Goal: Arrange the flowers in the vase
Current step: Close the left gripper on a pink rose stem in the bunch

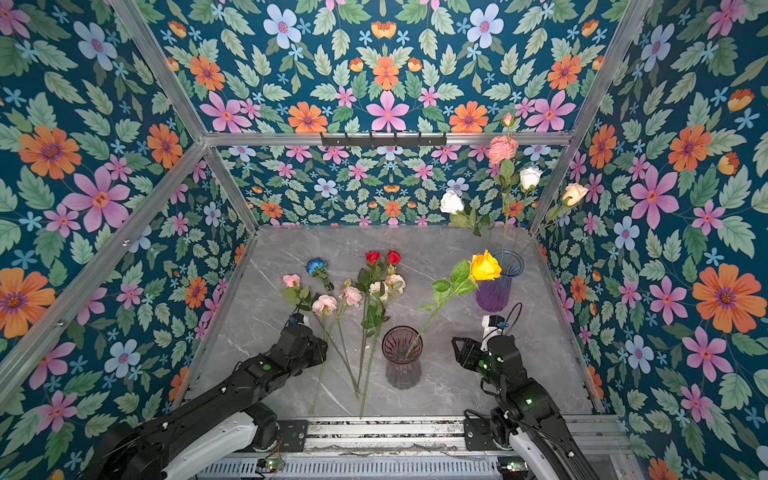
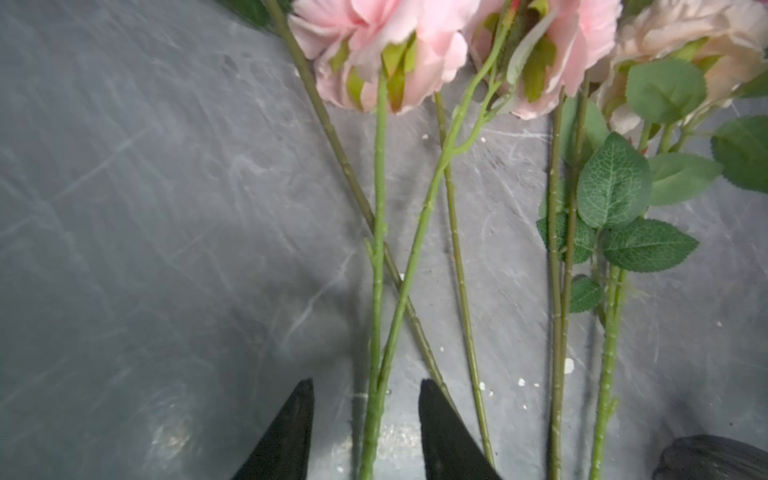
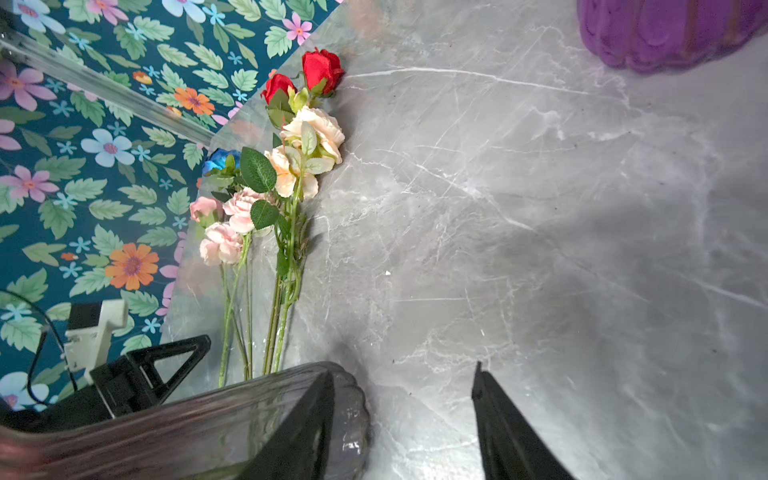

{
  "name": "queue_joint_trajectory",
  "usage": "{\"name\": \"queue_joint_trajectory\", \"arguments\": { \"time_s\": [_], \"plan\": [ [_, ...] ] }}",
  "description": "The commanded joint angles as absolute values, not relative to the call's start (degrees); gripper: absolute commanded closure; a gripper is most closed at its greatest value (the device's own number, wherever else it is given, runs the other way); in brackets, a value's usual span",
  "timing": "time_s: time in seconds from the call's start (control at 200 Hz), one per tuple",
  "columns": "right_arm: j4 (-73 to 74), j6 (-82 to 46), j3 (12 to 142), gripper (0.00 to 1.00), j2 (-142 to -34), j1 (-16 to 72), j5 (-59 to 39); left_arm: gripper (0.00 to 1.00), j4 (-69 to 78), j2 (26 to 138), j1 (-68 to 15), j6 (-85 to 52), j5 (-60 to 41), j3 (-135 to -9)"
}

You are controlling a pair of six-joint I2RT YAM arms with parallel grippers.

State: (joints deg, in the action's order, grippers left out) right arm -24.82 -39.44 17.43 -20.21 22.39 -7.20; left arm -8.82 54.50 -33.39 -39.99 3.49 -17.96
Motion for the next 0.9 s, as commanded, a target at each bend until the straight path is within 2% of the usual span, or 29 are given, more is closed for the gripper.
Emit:
{"name": "queue_joint_trajectory", "arguments": {
  "time_s": [0.0, 0.175, 0.315, 0.445, 0.575, 0.895],
  "plan": [
    [-26.74, -36.2, 17.57, 0.45, -21.05, 22.49, -10.55, 0.57, -3.14, 57.9, -33.22, -34.98, -0.96, -18.32],
    [-30.36, -32.97, 20.89, 0.44, -22.29, 22.5, -10.64, 0.63, -2.14, 65.17, -33.27, -33.01, -0.91, -19.81],
    [-27.65, -34.3, 18.27, 0.45, -22.92, 22.49, -10.21, 0.63, -3.97, 69.02, -33.31, -33.31, 1.79, -22.05],
    [-28.18, -34.63, 18.04, 0.45, -21.51, 22.43, -8.02, 0.7, -2.9, 70.09, -33.31, -33.74, 1.46, -21.91],
    [-28.82, -34.97, 17.53, 0.45, -19.14, 22.5, -7.64, 0.86, -2.66, 69.9, -33.24, -33.9, 1.23, -21.77],
    [-28.87, -34.94, 17.26, 0.45, -18.13, 22.5, -8.18, 0.94, -4.39, 62.9, -33.22, -34.45, 1.58, -21.08]
  ]
}}
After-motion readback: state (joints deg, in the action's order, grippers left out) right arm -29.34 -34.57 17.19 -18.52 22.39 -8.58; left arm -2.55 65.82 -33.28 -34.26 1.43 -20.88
